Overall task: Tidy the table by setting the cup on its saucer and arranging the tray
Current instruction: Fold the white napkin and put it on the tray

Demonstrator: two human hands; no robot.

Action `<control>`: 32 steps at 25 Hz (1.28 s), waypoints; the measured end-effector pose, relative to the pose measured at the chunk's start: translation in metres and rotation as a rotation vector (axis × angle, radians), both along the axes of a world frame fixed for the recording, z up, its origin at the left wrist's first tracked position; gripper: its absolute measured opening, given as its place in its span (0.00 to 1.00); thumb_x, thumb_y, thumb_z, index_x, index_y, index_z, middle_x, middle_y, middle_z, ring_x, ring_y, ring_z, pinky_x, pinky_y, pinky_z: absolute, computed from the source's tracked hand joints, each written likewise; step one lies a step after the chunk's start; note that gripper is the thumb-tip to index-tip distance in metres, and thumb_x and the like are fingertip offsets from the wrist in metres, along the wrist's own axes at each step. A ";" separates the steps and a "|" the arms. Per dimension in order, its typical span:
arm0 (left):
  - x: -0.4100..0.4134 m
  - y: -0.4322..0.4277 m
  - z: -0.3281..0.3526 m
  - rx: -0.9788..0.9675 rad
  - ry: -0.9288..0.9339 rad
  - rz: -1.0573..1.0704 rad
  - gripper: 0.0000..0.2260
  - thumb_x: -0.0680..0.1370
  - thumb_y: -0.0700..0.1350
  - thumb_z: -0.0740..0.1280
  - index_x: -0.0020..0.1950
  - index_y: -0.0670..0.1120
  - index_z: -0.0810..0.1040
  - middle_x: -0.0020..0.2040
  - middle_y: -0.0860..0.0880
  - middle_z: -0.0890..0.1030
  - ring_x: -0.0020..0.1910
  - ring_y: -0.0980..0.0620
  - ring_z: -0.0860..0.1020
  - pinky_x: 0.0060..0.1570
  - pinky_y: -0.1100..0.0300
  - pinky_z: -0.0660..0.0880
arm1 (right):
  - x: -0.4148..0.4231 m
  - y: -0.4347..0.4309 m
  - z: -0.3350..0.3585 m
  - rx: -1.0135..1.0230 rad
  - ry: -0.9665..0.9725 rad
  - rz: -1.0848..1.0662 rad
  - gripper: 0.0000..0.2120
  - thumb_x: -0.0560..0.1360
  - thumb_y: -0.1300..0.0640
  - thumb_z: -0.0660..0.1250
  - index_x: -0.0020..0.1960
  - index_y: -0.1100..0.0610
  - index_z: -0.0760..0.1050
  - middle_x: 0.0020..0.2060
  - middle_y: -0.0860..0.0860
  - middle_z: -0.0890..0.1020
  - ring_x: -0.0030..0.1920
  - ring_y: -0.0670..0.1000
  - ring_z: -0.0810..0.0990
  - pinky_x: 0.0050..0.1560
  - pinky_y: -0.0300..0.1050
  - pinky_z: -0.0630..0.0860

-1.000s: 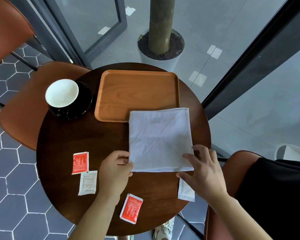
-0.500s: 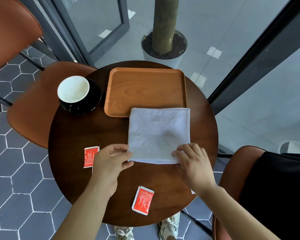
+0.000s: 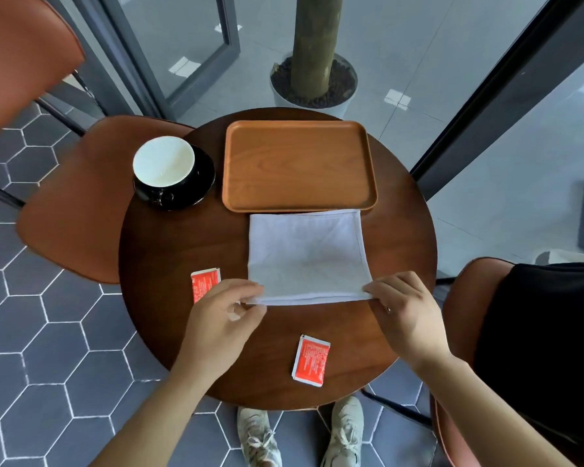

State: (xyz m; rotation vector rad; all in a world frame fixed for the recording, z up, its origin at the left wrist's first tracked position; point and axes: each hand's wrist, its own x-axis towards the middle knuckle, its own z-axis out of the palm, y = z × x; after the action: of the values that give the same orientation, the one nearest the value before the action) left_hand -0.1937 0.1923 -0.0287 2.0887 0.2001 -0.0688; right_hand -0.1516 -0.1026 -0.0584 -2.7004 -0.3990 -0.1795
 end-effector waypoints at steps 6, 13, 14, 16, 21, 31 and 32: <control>-0.015 -0.007 -0.012 0.342 -0.224 -0.044 0.09 0.69 0.32 0.78 0.47 0.40 0.86 0.45 0.46 0.86 0.44 0.46 0.83 0.45 0.54 0.81 | -0.001 -0.005 0.005 0.083 0.064 0.010 0.10 0.67 0.69 0.77 0.46 0.57 0.84 0.41 0.48 0.85 0.45 0.56 0.80 0.37 0.49 0.79; -0.040 -0.010 -0.019 0.314 -0.158 -0.034 0.11 0.69 0.34 0.78 0.48 0.45 0.87 0.46 0.52 0.86 0.45 0.53 0.83 0.45 0.59 0.80 | -0.010 -0.022 0.007 0.079 0.120 0.077 0.09 0.68 0.64 0.78 0.45 0.54 0.82 0.40 0.45 0.83 0.46 0.54 0.80 0.36 0.48 0.79; -0.042 -0.007 -0.020 0.277 -0.111 -0.042 0.12 0.70 0.35 0.77 0.50 0.48 0.86 0.49 0.56 0.85 0.49 0.56 0.83 0.48 0.60 0.80 | -0.010 -0.022 0.006 0.081 0.128 0.084 0.09 0.68 0.64 0.78 0.44 0.54 0.82 0.40 0.45 0.83 0.46 0.53 0.80 0.35 0.49 0.79; -0.037 -0.003 -0.021 0.118 0.007 -0.057 0.16 0.70 0.42 0.70 0.56 0.55 0.84 0.59 0.64 0.80 0.61 0.62 0.77 0.60 0.63 0.74 | -0.008 -0.023 0.005 0.099 0.149 0.086 0.09 0.68 0.65 0.77 0.45 0.54 0.82 0.41 0.45 0.83 0.46 0.52 0.80 0.36 0.50 0.80; 0.034 -0.021 -0.055 0.664 -0.029 -0.400 0.29 0.82 0.62 0.50 0.81 0.53 0.52 0.83 0.49 0.46 0.81 0.50 0.38 0.79 0.48 0.46 | -0.003 -0.022 0.000 0.118 0.194 0.094 0.10 0.69 0.65 0.76 0.47 0.54 0.82 0.44 0.45 0.84 0.47 0.49 0.82 0.40 0.49 0.81; 0.034 -0.015 -0.035 0.351 0.086 -0.371 0.33 0.76 0.73 0.47 0.77 0.59 0.61 0.79 0.58 0.59 0.77 0.67 0.47 0.77 0.55 0.51 | 0.007 -0.012 0.011 0.222 0.224 0.045 0.10 0.70 0.65 0.76 0.49 0.56 0.83 0.45 0.48 0.85 0.46 0.50 0.84 0.42 0.51 0.83; 0.015 -0.010 -0.028 0.280 0.071 -0.369 0.32 0.74 0.75 0.53 0.73 0.61 0.66 0.74 0.61 0.66 0.74 0.70 0.54 0.74 0.59 0.57 | 0.009 -0.010 0.013 0.243 0.240 0.040 0.09 0.71 0.64 0.75 0.50 0.55 0.83 0.45 0.47 0.85 0.46 0.49 0.84 0.42 0.51 0.82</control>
State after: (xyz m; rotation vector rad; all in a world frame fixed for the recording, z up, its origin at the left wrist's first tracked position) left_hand -0.1786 0.1822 -0.0571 2.3822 -0.1448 -0.3554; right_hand -0.1425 -0.1127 -0.0458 -2.4353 -0.3345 0.1019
